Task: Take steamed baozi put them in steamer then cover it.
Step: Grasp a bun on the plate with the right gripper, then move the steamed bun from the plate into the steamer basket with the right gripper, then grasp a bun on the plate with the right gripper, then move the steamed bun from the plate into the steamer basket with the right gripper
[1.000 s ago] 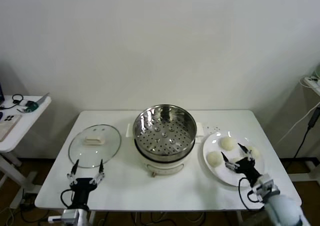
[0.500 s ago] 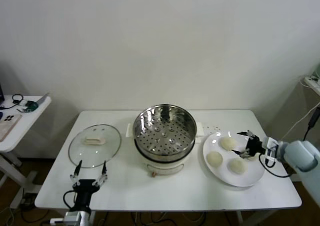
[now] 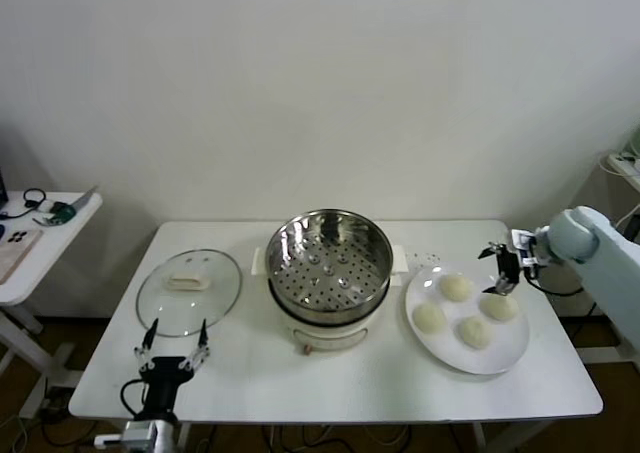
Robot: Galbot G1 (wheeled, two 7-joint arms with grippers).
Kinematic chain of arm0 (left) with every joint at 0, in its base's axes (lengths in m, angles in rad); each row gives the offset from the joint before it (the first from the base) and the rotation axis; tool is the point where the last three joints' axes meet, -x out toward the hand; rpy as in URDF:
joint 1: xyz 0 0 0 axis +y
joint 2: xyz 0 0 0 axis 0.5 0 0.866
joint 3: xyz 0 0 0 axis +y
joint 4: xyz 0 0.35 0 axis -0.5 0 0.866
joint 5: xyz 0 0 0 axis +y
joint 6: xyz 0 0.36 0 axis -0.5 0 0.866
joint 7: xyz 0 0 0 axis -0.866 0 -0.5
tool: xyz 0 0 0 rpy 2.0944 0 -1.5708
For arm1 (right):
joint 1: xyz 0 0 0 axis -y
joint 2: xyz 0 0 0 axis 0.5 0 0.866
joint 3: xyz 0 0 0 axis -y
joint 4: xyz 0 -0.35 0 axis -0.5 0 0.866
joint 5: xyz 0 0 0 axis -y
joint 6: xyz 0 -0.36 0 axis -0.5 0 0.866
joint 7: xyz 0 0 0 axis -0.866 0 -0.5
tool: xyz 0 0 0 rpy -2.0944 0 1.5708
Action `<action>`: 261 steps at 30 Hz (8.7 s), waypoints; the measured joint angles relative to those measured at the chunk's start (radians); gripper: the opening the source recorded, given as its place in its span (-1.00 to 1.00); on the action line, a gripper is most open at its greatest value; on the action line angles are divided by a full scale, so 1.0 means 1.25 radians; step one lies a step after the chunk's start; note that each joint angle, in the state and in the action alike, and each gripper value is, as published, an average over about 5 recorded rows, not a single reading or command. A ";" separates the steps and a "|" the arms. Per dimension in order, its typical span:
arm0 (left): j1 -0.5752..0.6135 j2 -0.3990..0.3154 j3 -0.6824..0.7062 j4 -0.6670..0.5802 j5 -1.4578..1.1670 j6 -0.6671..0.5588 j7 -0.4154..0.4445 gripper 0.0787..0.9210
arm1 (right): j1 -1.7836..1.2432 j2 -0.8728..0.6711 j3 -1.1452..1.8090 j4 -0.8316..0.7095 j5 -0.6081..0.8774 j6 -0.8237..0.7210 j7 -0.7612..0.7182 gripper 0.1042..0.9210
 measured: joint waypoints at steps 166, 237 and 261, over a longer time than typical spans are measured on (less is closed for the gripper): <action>0.016 0.034 -0.010 -0.023 -0.021 0.052 -0.001 0.77 | 0.617 0.169 -0.671 0.175 0.352 0.022 0.081 0.76; 0.031 0.023 -0.023 -0.036 -0.008 0.067 -0.006 0.77 | 0.169 0.042 -0.441 0.098 0.385 -0.182 0.083 0.49; 0.025 0.039 0.015 -0.062 0.005 0.083 -0.006 0.77 | 0.636 0.125 -0.694 0.111 0.739 -0.216 0.099 0.49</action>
